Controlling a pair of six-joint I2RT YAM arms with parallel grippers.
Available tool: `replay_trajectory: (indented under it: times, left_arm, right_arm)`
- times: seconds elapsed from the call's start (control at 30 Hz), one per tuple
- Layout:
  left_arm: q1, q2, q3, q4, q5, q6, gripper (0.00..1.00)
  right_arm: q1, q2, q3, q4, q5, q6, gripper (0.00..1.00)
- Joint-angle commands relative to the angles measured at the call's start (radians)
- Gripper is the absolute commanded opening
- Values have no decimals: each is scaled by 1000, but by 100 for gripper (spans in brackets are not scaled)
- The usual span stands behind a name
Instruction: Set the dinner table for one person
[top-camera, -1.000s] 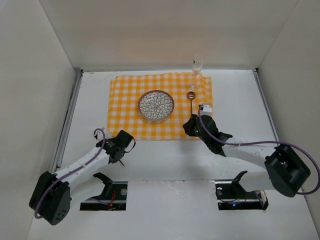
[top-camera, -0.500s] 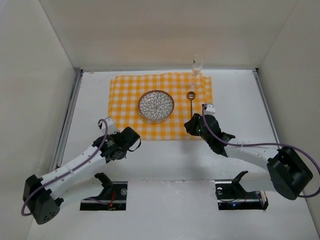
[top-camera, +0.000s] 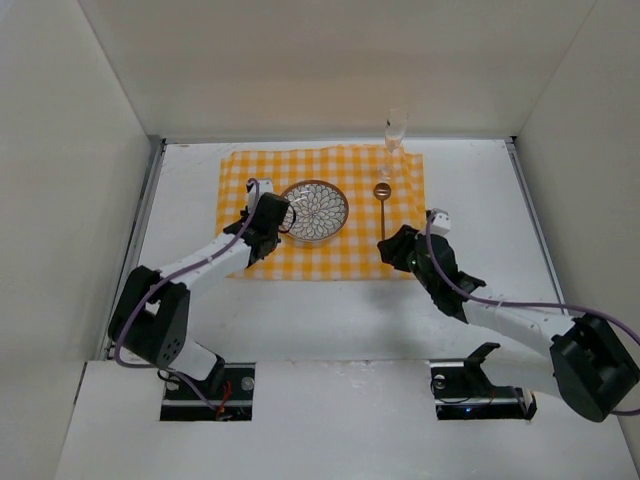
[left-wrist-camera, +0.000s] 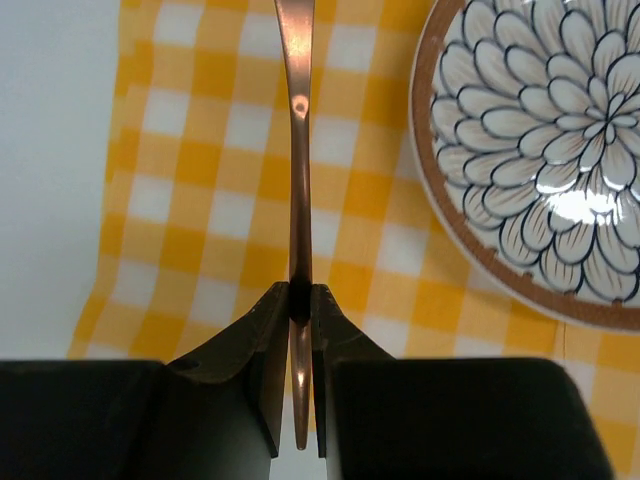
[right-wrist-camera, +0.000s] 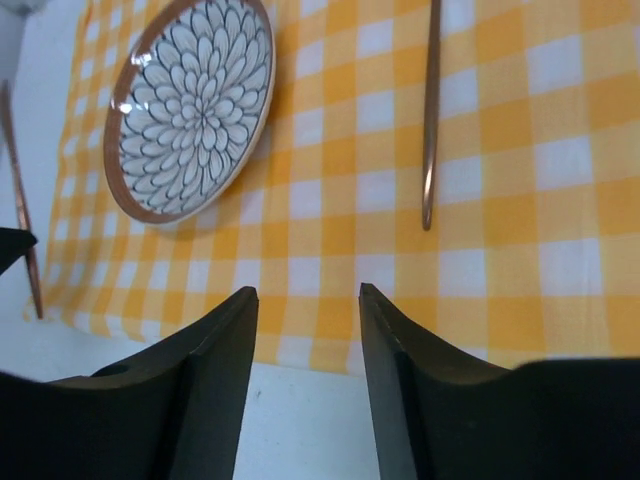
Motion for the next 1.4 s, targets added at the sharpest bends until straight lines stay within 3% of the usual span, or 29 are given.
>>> replay_trajectory:
  times: [0.0, 0.17, 0.33, 0.83, 1.37]
  left_arm:
    - [59, 66, 92, 108, 152, 216, 3]
    - [91, 180, 169, 89, 224, 304, 4]
    - [119, 238, 249, 50, 284, 353, 4]
    - [174, 390, 333, -59, 122, 442, 3]
    - [188, 447, 310, -21, 92, 476, 3]
  right_arm:
    - [-34, -70, -35, 83, 61, 39, 54]
    - [-112, -116, -78, 68, 103, 106, 69]
    - [-143, -103, -81, 51, 95, 135, 73]
    - [-164, -78, -81, 72, 20, 145, 75]
    - [-158, -55, -69, 80, -3, 132, 74]
